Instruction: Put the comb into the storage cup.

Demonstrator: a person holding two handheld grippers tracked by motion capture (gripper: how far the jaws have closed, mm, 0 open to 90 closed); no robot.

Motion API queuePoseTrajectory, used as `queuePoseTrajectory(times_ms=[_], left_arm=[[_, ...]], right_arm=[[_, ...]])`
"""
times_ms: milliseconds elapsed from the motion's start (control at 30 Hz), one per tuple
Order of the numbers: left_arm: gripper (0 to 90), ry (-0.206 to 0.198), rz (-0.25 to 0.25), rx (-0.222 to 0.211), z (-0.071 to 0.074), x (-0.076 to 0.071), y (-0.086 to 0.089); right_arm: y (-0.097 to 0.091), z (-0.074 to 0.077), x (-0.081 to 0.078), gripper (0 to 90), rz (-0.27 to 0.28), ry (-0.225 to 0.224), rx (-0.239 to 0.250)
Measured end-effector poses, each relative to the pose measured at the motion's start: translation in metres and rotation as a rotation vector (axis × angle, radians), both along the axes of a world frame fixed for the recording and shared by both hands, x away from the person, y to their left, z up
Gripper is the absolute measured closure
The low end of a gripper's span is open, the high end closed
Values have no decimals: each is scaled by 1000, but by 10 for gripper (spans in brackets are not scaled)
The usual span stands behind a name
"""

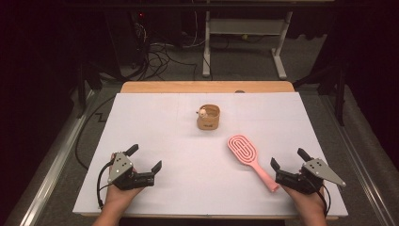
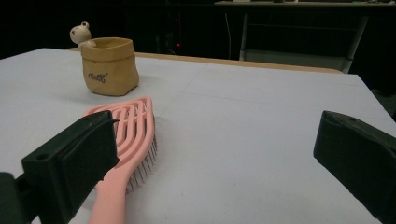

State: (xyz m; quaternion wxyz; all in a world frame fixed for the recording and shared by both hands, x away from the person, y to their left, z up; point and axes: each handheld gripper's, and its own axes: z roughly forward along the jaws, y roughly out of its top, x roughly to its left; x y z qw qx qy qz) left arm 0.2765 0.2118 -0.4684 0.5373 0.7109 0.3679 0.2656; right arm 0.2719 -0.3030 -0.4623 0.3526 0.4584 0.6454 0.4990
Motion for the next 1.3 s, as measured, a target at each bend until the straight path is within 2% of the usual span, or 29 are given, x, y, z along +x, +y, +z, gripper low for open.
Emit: queuePoseTrajectory(times_ms=[533, 867, 1000, 1200, 1300], left_arm=[[0, -2, 0, 4, -2, 0, 0], [1, 4, 7, -15, -1, 1, 1], [5, 7, 4, -21, -1, 1, 1], [5, 10, 9, -6, -2, 1, 2], [18, -1, 11, -10, -3, 1, 2]], right_arm=[[-1, 3, 0, 4, -4, 7, -11], [-2, 5, -2, 4, -6, 1, -18], [-1, 6, -2, 4, -5, 5, -28], [1, 9, -3, 6, 2, 16, -61], [3, 11, -4, 6, 8, 22, -81]])
